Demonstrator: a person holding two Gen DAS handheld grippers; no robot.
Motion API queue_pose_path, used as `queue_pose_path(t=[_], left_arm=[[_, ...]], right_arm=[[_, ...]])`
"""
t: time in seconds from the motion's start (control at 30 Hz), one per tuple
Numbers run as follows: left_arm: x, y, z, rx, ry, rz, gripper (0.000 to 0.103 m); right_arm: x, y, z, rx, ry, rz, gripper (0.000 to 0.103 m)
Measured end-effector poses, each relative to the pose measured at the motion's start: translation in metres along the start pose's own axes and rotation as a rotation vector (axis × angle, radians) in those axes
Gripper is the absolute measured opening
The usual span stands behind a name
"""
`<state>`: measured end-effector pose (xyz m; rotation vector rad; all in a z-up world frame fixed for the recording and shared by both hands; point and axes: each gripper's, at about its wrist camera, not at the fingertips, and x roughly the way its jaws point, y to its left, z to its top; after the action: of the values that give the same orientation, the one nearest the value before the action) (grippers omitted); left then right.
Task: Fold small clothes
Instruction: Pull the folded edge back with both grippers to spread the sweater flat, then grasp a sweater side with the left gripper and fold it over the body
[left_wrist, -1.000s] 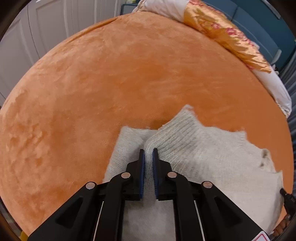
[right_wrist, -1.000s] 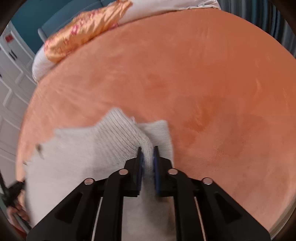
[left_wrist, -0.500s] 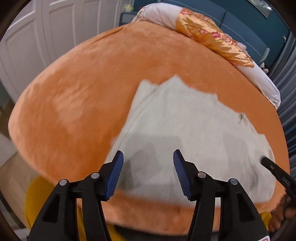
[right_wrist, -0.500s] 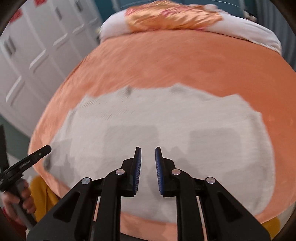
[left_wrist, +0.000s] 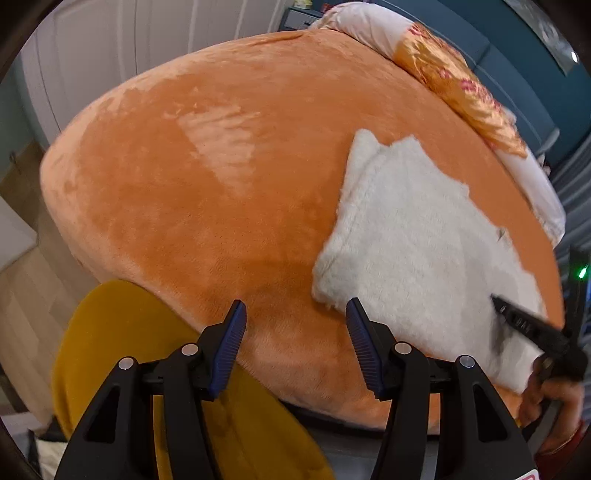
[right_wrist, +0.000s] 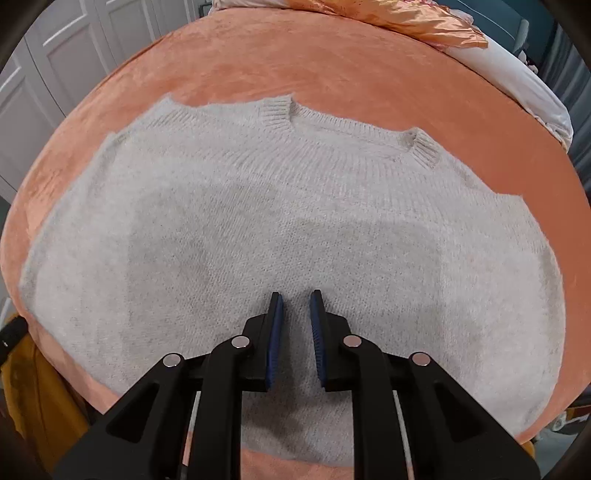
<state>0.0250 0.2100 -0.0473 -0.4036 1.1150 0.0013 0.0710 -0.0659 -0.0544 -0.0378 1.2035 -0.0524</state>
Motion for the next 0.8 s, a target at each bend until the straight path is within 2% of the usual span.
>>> queue_pose_path(t=[0.07, 0.17, 0.33, 0.47, 0.57, 0.7, 0.8], left_arm=[[0.004, 0.002, 0.008, -0.054, 0.002, -0.068, 0.061], [0.016, -0.003, 0.017, -0.093, 0.014, -0.125, 0.063], [0.045, -0.017, 0.024, -0.083, 0.051, -0.107, 0.064], [0.049, -0.025, 0.027, -0.066, 0.033, -0.093, 0.063], [0.049, -0.025, 0.029, -0.076, 0.036, -0.111, 0.052], [0.043, -0.026, 0.034, -0.085, 0.029, -0.129, 0.026], [0.029, -0.035, 0.037, -0.067, -0.001, -0.143, 0.021]], right_arm=[[0.003, 0.002, 0.002, 0.003, 0.003, -0.002, 0.016], [0.005, 0.005, 0.002, -0.003, 0.005, -0.014, 0.016], [0.005, 0.008, 0.003, -0.011, 0.002, -0.026, 0.016], [0.004, 0.007, 0.001, -0.009, -0.003, -0.021, 0.016], [0.004, 0.005, 0.000, -0.005, -0.005, -0.012, 0.016], [0.003, 0.005, -0.001, -0.005, -0.011, -0.003, 0.016], [0.003, 0.003, -0.001, -0.003, -0.016, 0.009, 0.016]])
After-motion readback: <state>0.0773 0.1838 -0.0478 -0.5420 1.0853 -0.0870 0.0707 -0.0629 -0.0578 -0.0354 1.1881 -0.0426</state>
